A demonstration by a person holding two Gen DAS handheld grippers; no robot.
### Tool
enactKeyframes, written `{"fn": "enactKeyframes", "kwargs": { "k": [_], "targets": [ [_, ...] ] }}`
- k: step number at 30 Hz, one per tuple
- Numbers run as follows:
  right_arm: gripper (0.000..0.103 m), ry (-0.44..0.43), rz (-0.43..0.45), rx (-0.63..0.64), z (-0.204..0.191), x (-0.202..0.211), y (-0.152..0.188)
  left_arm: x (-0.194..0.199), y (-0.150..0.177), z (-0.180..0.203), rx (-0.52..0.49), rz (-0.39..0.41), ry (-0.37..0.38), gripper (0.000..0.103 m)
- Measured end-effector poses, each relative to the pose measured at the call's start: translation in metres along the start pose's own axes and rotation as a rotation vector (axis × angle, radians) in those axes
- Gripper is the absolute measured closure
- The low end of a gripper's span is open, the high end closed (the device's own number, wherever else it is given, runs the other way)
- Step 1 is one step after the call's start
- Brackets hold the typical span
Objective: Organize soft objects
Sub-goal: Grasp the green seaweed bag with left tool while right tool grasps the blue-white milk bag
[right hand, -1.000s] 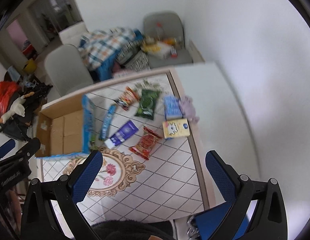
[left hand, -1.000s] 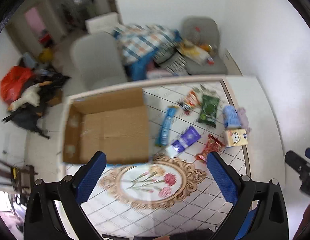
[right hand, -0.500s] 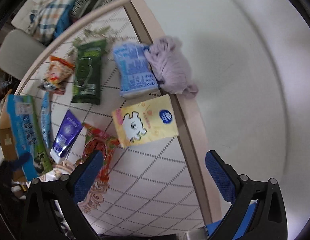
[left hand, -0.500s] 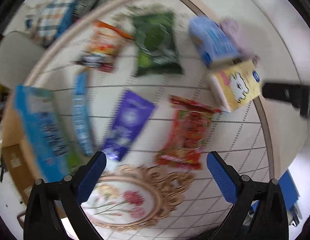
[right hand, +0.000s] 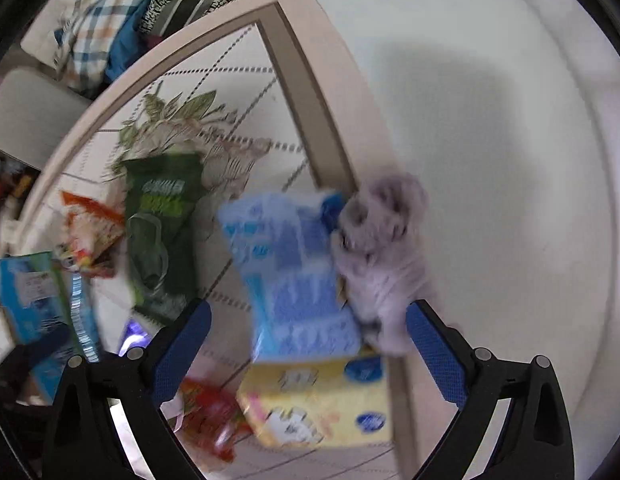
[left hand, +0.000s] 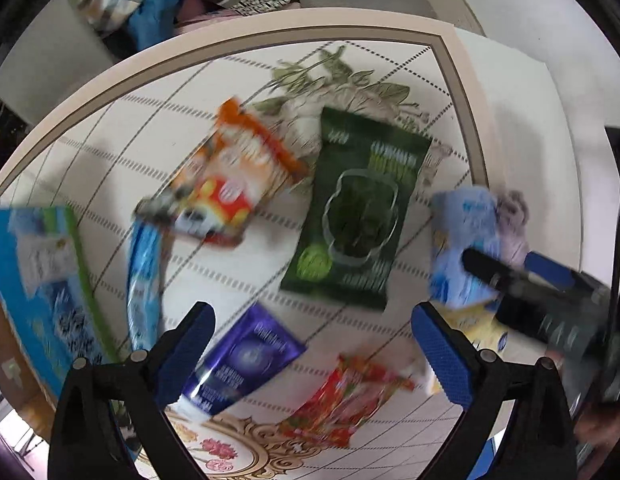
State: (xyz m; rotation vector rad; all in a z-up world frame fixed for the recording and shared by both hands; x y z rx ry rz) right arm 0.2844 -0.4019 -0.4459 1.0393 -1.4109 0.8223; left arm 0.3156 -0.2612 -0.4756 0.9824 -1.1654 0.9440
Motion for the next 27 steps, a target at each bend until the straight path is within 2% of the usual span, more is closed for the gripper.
{"fn": "enactKeyframes", "kwargs": {
  "k": [1,3,6,8,9,10,12,14,16,20,24,27],
  "targets": [
    [0.004,0.001,-0.012,0.008,-0.003,-0.001,-0.001,-0.003,-0.006,0.002,0.001,-0.006,-0.002,0.004],
    [0.025,0.06,-0.03,0.014,0.003,0.002,0.002,-0.011,-0.017,0.006,-0.008,-0.016,-0.008,0.004],
    [0.036,0.01,-0.027,-0.012,0.01,0.01,0.01,-0.025,-0.026,0.01,0.004,-0.056,0.012,0.004],
    [0.036,-0.075,-0.044,-0.048,0.014,0.01,0.017,-0.04,-0.028,0.009,0.008,-0.087,0.002,0.005],
    [0.036,-0.108,-0.05,-0.062,0.015,0.012,0.021,-0.046,-0.03,0.009,0.007,-0.096,-0.008,0.01],
    [0.036,-0.126,-0.057,-0.072,0.017,0.014,0.025,-0.054,-0.03,0.01,-0.001,-0.104,-0.019,0.022],
    [0.036,-0.176,-0.061,-0.074,0.016,0.019,0.033,-0.063,-0.03,0.009,-0.02,-0.114,-0.062,0.034],
    [0.036,-0.176,-0.059,-0.058,0.015,0.021,0.038,-0.062,-0.038,0.009,-0.041,-0.085,-0.104,0.04],
    [0.036,-0.165,-0.067,-0.039,0.011,0.016,0.04,-0.06,-0.038,0.009,-0.052,-0.066,-0.105,0.053],
    [0.038,-0.15,-0.062,-0.03,0.001,0.001,0.037,-0.054,-0.02,-0.013,-0.025,-0.072,-0.098,0.057],
    [0.038,-0.131,-0.053,-0.039,-0.012,-0.017,0.021,-0.059,-0.005,-0.034,-0.036,-0.083,-0.084,0.049],
    [0.039,-0.084,-0.059,-0.03,-0.021,-0.034,0.009,-0.06,-0.003,-0.039,-0.021,-0.08,-0.064,0.049]
  ]
}}
Point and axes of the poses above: each gripper's, at about its wrist camera, not at the fingertips, and x roughly against the way its jaws point, z to its right, y to its underside, the point moved 10 cm from there along -x, roughly the way its jaws point
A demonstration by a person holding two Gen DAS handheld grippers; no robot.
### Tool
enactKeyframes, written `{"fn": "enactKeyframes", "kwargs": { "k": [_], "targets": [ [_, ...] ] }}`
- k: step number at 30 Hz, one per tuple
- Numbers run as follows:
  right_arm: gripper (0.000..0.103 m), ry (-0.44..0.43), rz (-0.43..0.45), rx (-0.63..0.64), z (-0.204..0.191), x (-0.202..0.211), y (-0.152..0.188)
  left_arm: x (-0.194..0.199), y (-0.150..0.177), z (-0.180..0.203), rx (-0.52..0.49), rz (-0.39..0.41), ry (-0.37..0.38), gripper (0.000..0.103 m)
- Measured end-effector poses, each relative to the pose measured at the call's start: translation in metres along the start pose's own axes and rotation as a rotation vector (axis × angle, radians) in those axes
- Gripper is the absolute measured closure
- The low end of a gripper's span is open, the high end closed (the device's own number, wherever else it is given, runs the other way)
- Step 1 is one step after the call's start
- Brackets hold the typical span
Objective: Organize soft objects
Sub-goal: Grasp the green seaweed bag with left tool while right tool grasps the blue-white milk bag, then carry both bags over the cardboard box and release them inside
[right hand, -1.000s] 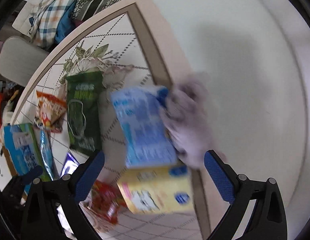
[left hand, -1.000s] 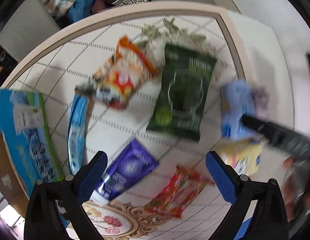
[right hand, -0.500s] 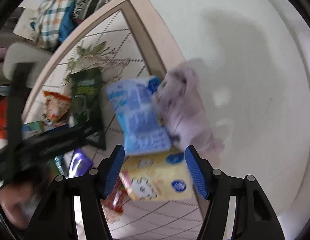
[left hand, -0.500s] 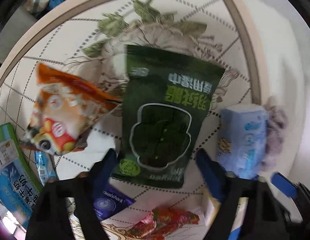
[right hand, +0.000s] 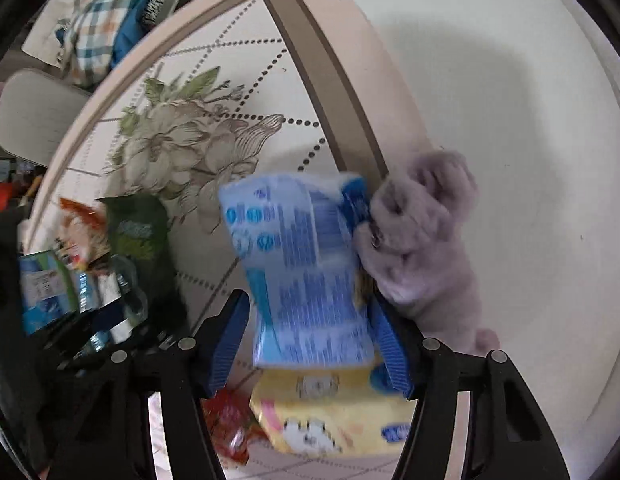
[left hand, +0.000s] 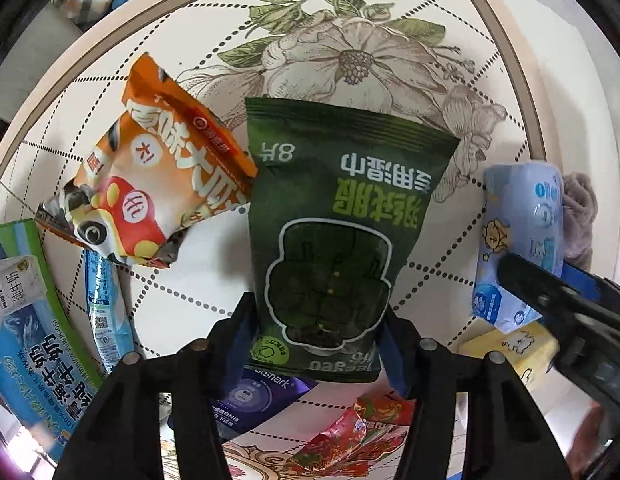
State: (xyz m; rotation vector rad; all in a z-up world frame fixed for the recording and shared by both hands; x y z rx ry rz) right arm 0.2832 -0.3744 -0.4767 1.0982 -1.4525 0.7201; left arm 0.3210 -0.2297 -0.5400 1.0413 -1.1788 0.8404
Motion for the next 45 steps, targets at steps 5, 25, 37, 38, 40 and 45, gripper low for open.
{"fn": "enactKeyframes", "kwargs": {
  "k": [5,25,37,38,40,45],
  "targets": [
    [0.057,0.109,0.03,0.041,-0.008,-0.003,-0.004,0.003,-0.013,-0.002,0.013,0.032,0.02,0.061],
    [0.066,-0.066,0.164,0.132,-0.078,0.106,0.067,0.216,0.101,-0.059,0.095,0.29,0.177,0.065],
    [0.066,-0.191,0.195,0.307,-0.266,0.15,0.167,0.266,0.193,-0.24,0.255,0.333,0.147,0.065],
    [0.066,-0.195,0.19,0.31,-0.284,0.147,0.172,0.263,0.194,-0.256,0.261,0.333,0.139,0.065],
    [0.066,-0.201,0.179,0.32,-0.316,0.141,0.179,0.255,0.189,-0.277,0.275,0.329,0.122,0.065],
    [0.066,-0.149,0.157,0.353,-0.385,0.112,0.182,0.227,0.178,-0.318,0.296,0.281,0.15,0.065]
  ]
}}
Point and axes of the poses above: each gripper's, at about its wrist camera, not at the fingertips, and x roughly against the way its jaws point, z to its right, y to its underside, the point moved 10 cm from there along -x, roughly the way its jaws point
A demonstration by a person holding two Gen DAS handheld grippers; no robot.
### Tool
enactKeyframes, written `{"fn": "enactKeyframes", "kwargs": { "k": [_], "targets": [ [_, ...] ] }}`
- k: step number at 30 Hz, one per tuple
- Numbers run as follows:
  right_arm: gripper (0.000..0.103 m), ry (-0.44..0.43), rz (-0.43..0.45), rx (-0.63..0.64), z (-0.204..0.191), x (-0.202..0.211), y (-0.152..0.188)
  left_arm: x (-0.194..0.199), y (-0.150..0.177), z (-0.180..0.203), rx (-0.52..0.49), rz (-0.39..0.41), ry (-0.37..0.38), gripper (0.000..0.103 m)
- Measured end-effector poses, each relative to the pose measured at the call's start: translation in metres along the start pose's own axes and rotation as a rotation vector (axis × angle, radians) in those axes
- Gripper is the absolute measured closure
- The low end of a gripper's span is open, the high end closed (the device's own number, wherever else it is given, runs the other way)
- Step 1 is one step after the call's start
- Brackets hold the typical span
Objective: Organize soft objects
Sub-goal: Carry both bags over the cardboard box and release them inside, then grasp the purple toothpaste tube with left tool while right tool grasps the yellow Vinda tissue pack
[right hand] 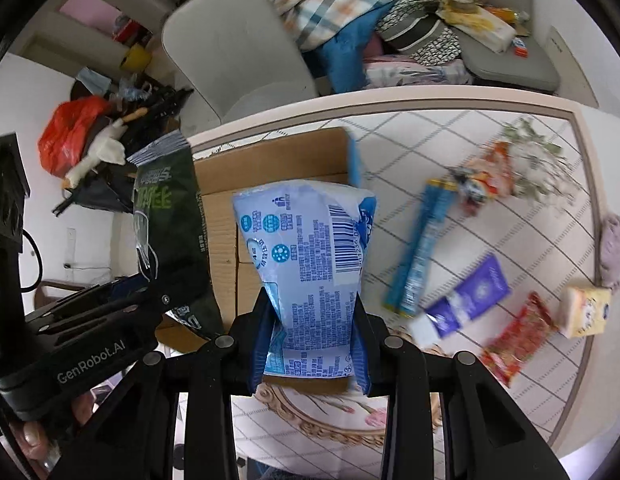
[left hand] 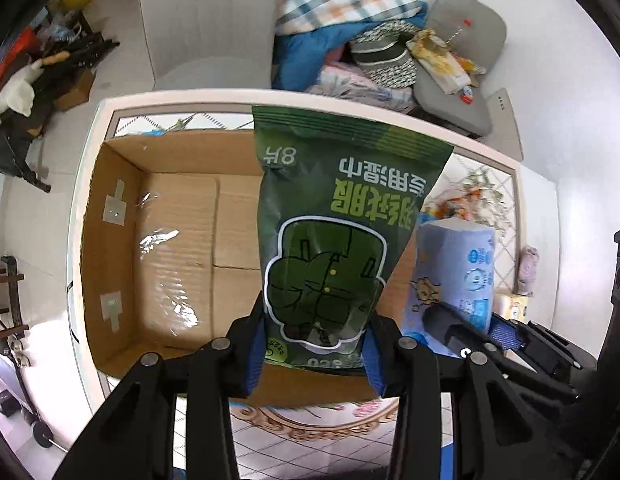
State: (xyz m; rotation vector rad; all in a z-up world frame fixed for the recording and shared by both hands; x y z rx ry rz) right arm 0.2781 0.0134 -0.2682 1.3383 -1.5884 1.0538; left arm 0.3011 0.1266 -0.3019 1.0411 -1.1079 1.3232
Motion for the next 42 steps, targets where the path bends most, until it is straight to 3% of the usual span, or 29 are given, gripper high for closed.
{"fn": "enactKeyframes", "kwargs": {
  "k": [4,9,13,20,26,29,31,33,34,36,38,42],
  "targets": [
    [0.066,0.038,-0.034,0.008,-0.019,-0.042,-0.014,-0.033,-0.011,-0.024,0.006,-0.051,-0.011,0.065],
    [0.066,0.054,-0.097,-0.008,-0.028,-0.094,-0.023,-0.095,-0.036,-0.04,0.031,-0.133,0.029,0.065],
    [0.066,0.075,-0.132,-0.015,-0.025,-0.129,-0.03,-0.122,-0.034,-0.047,0.067,-0.198,0.071,0.065],
    [0.065,0.113,-0.158,-0.003,-0.014,-0.173,-0.042,-0.146,-0.032,-0.05,0.038,-0.254,0.1,0.064],
    [0.058,0.113,-0.154,0.006,-0.013,-0.186,-0.052,-0.145,-0.036,-0.056,0.01,-0.234,0.027,0.062],
    [0.056,0.122,-0.157,-0.003,-0.011,-0.185,-0.054,-0.131,-0.039,-0.06,0.011,-0.194,-0.015,0.043],
    [0.05,0.143,-0.155,0.003,-0.011,-0.182,-0.055,-0.121,-0.042,-0.065,0.017,-0.163,-0.041,0.022],
    [0.044,0.17,-0.148,0.012,-0.012,-0.176,-0.053,-0.106,-0.042,-0.072,0.019,-0.125,-0.062,0.012],
    [0.041,0.176,-0.144,0.017,-0.013,-0.172,-0.052,-0.1,-0.042,-0.074,0.017,-0.109,-0.072,0.012],
    [0.024,0.202,-0.144,0.027,-0.015,-0.166,-0.047,-0.085,-0.038,-0.082,0.01,-0.077,-0.097,0.01],
    [0.02,0.215,-0.142,0.035,-0.018,-0.159,-0.04,-0.072,-0.033,-0.085,0.006,-0.047,-0.102,0.003],
    [0.011,0.239,-0.13,0.051,-0.019,-0.138,-0.021,-0.049,-0.021,-0.09,-0.011,0.004,-0.113,0.003]
  ]
}}
Point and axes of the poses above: each gripper's, at about its wrist camera, not at the fingertips, and x roughly against the way its jaws point, z to its right, y to its underside, the point moved 10 cm from there along -x, roughly the way its jaws point
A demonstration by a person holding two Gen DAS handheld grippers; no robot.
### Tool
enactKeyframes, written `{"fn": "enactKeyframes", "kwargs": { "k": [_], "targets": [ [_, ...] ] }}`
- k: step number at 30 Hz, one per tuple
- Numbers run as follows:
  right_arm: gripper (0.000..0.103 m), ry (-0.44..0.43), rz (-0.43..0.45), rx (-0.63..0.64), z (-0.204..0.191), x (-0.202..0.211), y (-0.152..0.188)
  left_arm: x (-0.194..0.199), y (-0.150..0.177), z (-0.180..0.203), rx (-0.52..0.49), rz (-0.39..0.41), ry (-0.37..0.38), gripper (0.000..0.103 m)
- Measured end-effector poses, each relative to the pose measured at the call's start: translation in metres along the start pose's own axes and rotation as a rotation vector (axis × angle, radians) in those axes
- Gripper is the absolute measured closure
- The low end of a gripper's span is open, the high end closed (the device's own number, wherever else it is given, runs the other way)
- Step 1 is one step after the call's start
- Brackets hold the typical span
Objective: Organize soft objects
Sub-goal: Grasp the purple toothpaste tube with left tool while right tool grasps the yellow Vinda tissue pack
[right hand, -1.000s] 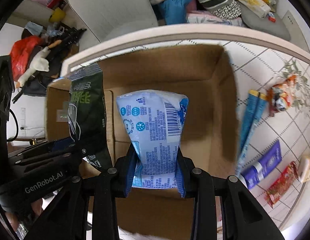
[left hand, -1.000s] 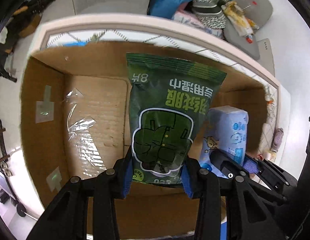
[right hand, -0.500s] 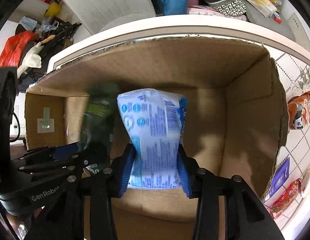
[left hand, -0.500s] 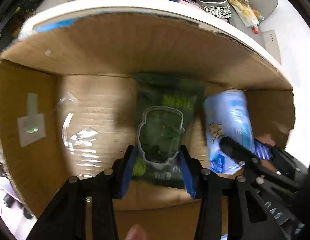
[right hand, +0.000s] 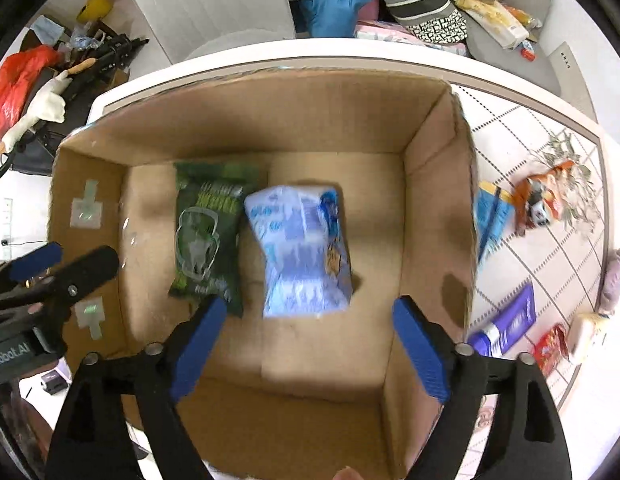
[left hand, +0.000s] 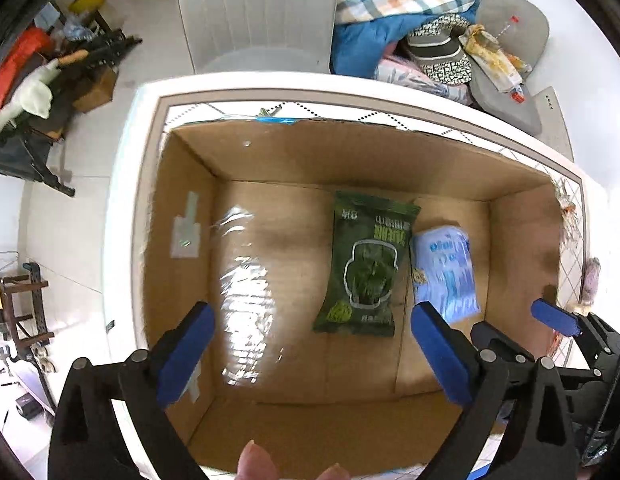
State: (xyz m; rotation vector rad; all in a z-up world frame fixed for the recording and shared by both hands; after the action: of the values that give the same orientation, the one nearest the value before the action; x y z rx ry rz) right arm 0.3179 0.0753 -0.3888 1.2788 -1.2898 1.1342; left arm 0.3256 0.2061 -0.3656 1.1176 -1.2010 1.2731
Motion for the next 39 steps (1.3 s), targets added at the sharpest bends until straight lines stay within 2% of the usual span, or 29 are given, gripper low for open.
{"fn": "enactKeyframes", "kwargs": {
  "k": [7,12,20,27,31,35,39],
  "targets": [
    [0.011,0.0,0.083,0.001,-0.009,0.044,0.037,0.037,0.024,0.001,0.007,0.073,-0.001,0.003],
    [0.011,-0.006,0.136,-0.01,-0.012,0.077,0.067,0.07,0.049,0.004,-0.009,0.135,-0.038,0.003],
    [0.011,-0.043,0.188,-0.015,-0.013,0.119,0.115,0.101,0.088,0.016,-0.018,0.163,-0.016,0.003],
    [0.011,-0.136,0.189,-0.066,0.004,0.137,0.134,0.123,0.09,0.052,-0.048,0.196,0.008,0.003],
    [0.011,-0.169,0.182,-0.162,0.054,0.144,0.135,0.127,0.079,0.104,-0.12,0.213,0.008,0.003],
    [0.011,-0.189,0.187,-0.34,0.145,0.149,0.138,0.111,0.062,0.18,-0.263,0.229,-0.052,0.003],
    [0.01,-0.169,0.177,-0.544,0.25,0.135,0.147,0.069,0.046,0.264,-0.445,0.209,-0.152,0.003]
  ]
}}
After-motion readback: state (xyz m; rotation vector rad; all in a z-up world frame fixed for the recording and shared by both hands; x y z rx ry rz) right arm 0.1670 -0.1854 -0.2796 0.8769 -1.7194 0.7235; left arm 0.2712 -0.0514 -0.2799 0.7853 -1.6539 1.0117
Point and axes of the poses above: each gripper's, at about its wrist camera, not at the fingertips, and x roughly against the way its jaws point, z to its right, y to its underside, the point moved 10 cm from there along -x, roughly the way its jaws point
